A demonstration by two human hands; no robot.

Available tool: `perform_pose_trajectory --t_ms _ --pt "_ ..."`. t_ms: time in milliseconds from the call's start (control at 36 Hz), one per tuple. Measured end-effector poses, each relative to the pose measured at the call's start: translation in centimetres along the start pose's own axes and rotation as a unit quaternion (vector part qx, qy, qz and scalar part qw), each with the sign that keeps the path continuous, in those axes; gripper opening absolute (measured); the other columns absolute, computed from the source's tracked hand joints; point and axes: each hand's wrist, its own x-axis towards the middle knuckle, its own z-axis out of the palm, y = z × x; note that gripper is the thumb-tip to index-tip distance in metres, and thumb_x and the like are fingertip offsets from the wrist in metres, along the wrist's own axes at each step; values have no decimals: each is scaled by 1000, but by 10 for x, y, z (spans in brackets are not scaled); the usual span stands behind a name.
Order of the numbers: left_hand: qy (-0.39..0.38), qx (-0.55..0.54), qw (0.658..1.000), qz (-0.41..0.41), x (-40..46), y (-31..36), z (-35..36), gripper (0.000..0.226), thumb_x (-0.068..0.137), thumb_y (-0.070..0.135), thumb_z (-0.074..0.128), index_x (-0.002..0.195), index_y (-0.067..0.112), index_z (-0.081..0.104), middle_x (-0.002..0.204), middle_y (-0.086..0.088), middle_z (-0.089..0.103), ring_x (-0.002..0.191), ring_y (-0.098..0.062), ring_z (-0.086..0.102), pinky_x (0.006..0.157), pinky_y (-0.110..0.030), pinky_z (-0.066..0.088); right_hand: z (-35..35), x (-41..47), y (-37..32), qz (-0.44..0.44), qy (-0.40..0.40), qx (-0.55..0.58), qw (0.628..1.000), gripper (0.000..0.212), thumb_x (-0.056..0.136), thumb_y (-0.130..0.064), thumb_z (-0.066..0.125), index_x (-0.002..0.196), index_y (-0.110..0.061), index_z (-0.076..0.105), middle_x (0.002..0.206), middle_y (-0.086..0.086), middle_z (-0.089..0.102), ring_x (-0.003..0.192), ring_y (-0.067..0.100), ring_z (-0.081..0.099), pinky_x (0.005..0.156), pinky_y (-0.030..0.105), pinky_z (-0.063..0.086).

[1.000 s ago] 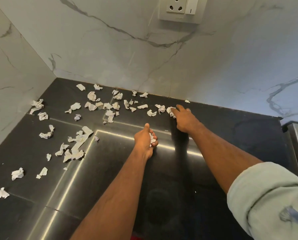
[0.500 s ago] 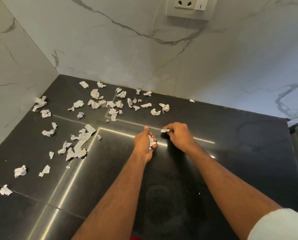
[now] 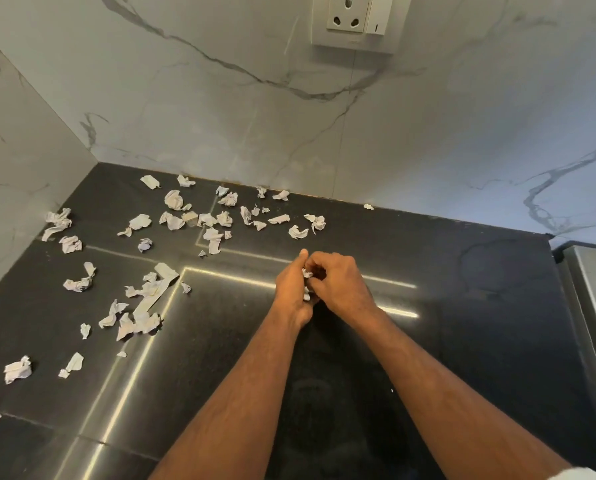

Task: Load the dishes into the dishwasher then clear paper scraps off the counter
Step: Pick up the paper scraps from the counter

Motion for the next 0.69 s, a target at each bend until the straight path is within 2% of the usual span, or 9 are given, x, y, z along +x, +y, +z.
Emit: perform_pose_trajectory --t_ms 56,139,222,278,361,417,472,528,694 --pt "-2 10 1000 6 4 1 4 32 97 34 63 106 5 71 91 -12 71 82 -24 70 79 -40 55 -4 7 6 -12 -2 -22 1000 11 82 -20 75 90 -26 71 93 -7 58 92 12 51 79 33 50" --pt "29 20 999 7 13 4 6 22 99 28 62 102 7 66 66 -4 63 56 -16 60 58 -31 50 -15 20 16 -5 -79 0 997 22 80 -31 81 101 -28 76 103 -6 49 97 10 48 83 26 45" --pt "50 19 999 12 23 9 3 18 100 23 61 98 5 58 63 -6 52 43 -14 49 38 -22 40 -33 31 21 9 -181 61 982 34 80 -29 82 113 -30 75 104 -9 56 88 3 54 78 18 46" --pt "52 22 998 25 26 13 4 19 101 20 60 87 8 53 63 -6 44 37 -11 41 32 -18 29 -41 39 25 32 -158 119 980 36 82 -27 81 117 -33 73 104 -14 64 85 -2 59 75 15 48" --pt "47 22 998 33 29 19 6 24 99 18 61 81 10 48 61 -5 42 40 -12 38 32 -16 22 -43 60 44 86 -50 95 990 38 88 -23 75 125 -25 68 116 -4 67 89 4 62 83 22 49" --pt "44 19 998 34 30 23 5 25 99 18 62 80 11 48 60 -5 42 41 -12 38 33 -16 22 -45 75 62 118 -20 37 992 42 91 -18 69 133 -21 62 127 3 62 99 13 64 96 30 50" --pt "47 21 998 29 33 26 2 24 99 18 63 81 11 48 61 -4 42 43 -13 39 33 -17 22 -51 88 78 134 -35 -34 990 50 93 -14 63 142 -17 53 140 10 53 121 26 58 110 38 43" --pt "51 23 998 25 33 29 -2 23 98 19 64 83 11 48 62 -4 42 46 -13 40 34 -19 23 -57 101 89 129 -63 -107 984 55 94 -9 59 147 -11 44 149 13 43 136 33 45 116 42 36" --pt "53 25 998 27 36 28 -12 20 98 19 64 85 12 50 64 -3 44 46 -11 42 34 -20 25 -65 127 101 111 -121 -216 962 58 91 -6 58 146 -9 41 145 12 45 132 34 44 111 50 40"
